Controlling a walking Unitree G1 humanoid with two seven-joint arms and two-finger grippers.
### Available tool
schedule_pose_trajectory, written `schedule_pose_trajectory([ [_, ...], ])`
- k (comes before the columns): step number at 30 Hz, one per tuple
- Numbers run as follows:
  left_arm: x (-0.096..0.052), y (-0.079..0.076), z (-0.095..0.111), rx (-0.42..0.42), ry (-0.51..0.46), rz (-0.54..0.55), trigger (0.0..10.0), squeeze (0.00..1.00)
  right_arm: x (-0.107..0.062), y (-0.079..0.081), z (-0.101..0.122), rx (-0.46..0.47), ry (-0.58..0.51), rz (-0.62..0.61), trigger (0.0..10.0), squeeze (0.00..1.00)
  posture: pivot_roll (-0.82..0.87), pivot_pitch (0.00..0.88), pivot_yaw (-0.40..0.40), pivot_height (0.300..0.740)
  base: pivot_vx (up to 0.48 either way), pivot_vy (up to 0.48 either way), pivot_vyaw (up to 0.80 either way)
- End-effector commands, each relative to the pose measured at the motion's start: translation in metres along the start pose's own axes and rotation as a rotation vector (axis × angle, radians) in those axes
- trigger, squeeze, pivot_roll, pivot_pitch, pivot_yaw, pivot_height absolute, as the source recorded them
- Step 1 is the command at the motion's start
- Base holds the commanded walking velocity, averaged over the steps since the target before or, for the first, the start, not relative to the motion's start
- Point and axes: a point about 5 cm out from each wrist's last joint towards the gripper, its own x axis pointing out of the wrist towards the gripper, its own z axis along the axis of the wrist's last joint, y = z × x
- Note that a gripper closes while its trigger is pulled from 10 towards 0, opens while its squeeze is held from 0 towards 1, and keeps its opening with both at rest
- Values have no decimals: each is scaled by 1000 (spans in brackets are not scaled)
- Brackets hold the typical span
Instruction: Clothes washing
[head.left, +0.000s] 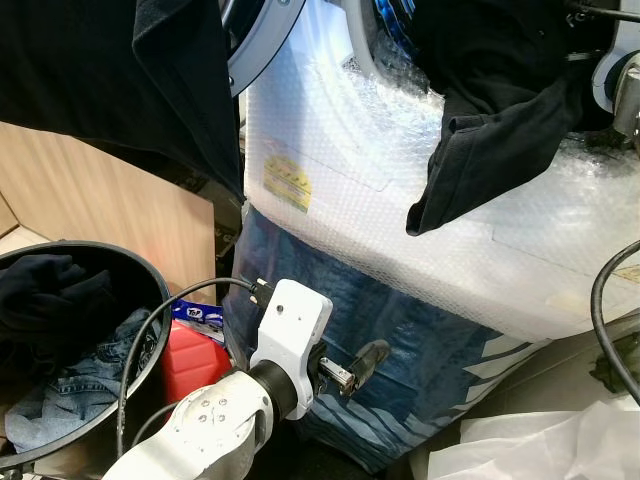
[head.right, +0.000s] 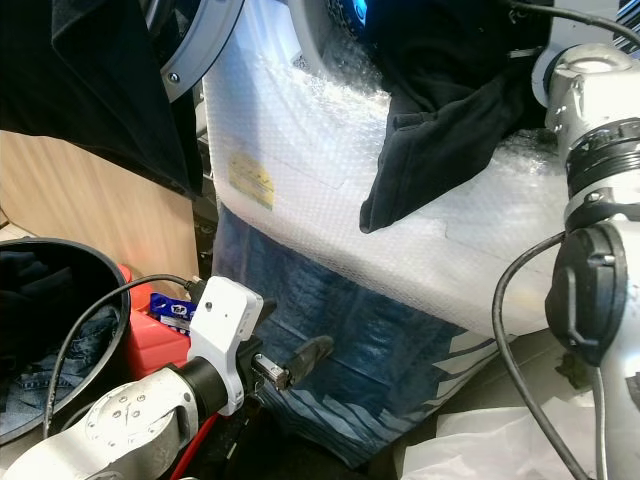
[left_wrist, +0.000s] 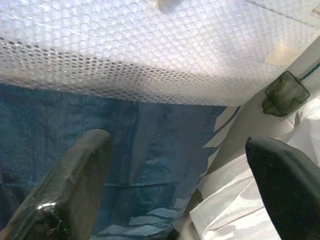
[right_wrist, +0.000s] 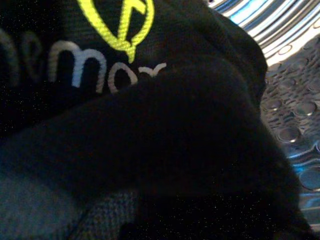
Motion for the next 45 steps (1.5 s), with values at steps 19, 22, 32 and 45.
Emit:
schedule_pose_trajectory([
  [19,15,1,6,5,-36,-25,10000,0,-7,-8,3,264,101,-45,10000,1000,-72,170,-241,740,0,0,0],
  [22,15,1,7,7,-40,-27,10000,0,-7,-3,4,254,92,-16,10000,1000,-65,166,-236,740,0,0,0],
  [32,14,2,8,13,-42,-31,10000,0,-19,11,-6,199,66,88,10000,1000,-66,165,-228,740,0,0,0],
  [45,19,1,9,16,-47,-68,10000,0,-77,29,-32,295,-45,104,10000,1000,-101,149,-198,740,0,0,0],
])
